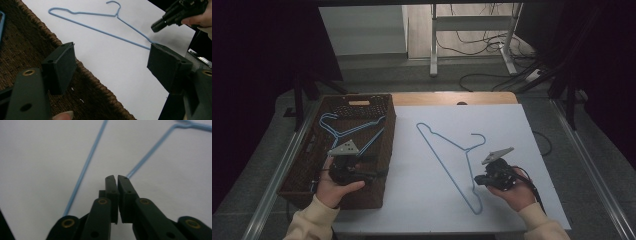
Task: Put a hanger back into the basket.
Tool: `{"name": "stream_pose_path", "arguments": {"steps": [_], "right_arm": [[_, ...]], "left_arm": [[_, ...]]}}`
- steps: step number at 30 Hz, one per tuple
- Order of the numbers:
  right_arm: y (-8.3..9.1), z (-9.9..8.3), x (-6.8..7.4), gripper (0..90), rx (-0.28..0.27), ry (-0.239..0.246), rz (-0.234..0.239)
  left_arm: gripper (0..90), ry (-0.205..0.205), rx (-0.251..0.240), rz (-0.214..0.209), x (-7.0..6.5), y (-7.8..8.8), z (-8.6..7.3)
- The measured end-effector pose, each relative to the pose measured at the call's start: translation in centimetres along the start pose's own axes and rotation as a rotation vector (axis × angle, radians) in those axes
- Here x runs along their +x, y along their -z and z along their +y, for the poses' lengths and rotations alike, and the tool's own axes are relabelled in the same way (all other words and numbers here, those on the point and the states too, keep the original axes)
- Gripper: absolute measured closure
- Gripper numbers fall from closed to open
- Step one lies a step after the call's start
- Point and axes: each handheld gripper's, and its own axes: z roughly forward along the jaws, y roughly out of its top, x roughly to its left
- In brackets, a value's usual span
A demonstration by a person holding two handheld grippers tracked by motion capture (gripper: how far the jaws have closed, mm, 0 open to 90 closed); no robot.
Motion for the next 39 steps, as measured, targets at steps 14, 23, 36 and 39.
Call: {"name": "stream_pose_path", "arguments": {"steps": [14, 23, 36, 39], "right_arm": [[-2.3, -0.8, 3.3, 89.4, 0.161, 0.075, 0.082], [-2.9, -0.6, 5.8, 89.4, 0.174, 0.134, 0.156], [-5.8, 2.2, 9.7, 89.3, 0.127, 0.189, 0.221], [-6.4, 2.8, 10.0, 89.3, 0.107, 0.186, 0.233]], "left_arm": [[23.0, 0.004, -0.004, 0.005, 0.0, 0.1, 0.0], [23.1, 0.002, -0.002, 0.004, 0.0, 0.1, 0.0], [23.2, 0.006, 0.001, -0.001, 0.1, 0.0, 0.0], [23.2, 0.006, 0.002, 0.0, 0.0, -0.1, 0.0]]}}
